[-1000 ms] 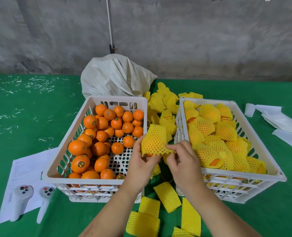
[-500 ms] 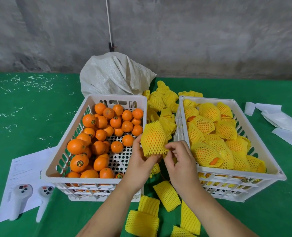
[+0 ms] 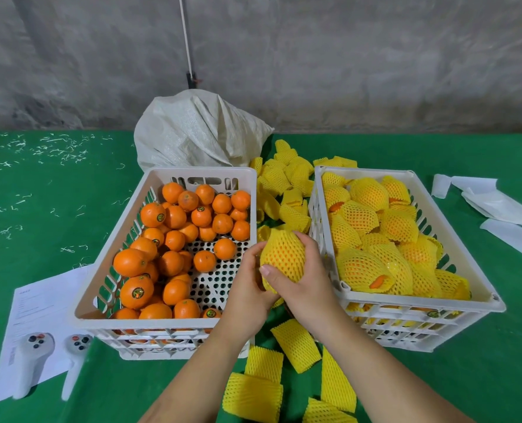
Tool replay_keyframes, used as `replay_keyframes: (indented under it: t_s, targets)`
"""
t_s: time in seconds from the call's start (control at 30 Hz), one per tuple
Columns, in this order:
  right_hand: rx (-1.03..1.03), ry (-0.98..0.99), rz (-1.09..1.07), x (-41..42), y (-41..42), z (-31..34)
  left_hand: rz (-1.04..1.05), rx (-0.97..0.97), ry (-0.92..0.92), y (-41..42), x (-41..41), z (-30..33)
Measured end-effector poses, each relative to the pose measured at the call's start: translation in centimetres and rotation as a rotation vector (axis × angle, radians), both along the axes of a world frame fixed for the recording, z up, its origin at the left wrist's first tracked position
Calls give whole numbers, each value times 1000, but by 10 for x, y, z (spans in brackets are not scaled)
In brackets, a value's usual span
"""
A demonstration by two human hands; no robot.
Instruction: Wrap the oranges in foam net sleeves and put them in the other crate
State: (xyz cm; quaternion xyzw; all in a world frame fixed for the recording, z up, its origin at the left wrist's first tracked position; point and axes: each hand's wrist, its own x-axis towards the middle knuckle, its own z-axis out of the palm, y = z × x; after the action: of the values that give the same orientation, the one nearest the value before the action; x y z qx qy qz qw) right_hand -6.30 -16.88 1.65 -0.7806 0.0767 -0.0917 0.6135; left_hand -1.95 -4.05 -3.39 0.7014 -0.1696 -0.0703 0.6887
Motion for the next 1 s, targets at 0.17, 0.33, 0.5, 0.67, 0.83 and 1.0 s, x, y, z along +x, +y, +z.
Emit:
replay_keyframes:
  t_s: [0.17,0.33,0.5,0.67,0.83,1.0]
  targets:
    - [188,13,-196,8,-14,-1,1,17,35,0,1,0]
    - [234,-26,-251,9,-19,-6,32,79,-21,-10,-5,0]
    - [244,-114,-294,9,-21,-4,-105,143,-49,-10,-8,8]
    - [23,-187,-289,7,-65,16,-124,296,-160,-8,11,15]
    - [-561,-111,-676,-9,-183,24,-83,317,-162,-3,19,7]
    - [-821,483,-622,-29,-230,-18,-97,336,-207,-2,18,5]
